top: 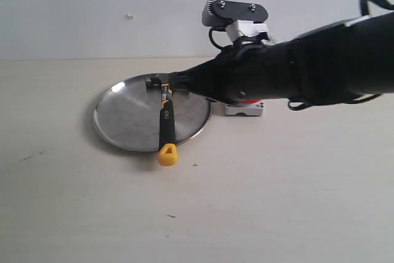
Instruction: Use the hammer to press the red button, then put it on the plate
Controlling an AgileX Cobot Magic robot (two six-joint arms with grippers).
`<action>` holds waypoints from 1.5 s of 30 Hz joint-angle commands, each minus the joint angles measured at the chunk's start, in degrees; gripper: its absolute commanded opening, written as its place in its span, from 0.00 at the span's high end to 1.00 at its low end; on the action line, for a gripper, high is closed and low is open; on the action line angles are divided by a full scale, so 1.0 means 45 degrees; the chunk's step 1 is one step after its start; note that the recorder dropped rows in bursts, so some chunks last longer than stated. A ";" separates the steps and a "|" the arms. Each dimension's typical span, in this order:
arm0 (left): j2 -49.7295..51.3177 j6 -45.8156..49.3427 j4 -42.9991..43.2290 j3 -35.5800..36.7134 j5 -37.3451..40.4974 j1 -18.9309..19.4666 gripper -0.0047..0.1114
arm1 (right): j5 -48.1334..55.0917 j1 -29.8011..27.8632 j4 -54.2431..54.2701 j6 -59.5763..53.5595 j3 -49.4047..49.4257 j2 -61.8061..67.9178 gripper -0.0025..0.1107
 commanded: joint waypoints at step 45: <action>-0.0051 -0.0018 0.0007 0.0008 -0.0029 0.0011 0.96 | -0.2710 -0.2473 0.0172 -0.0810 0.8338 -1.1202 0.98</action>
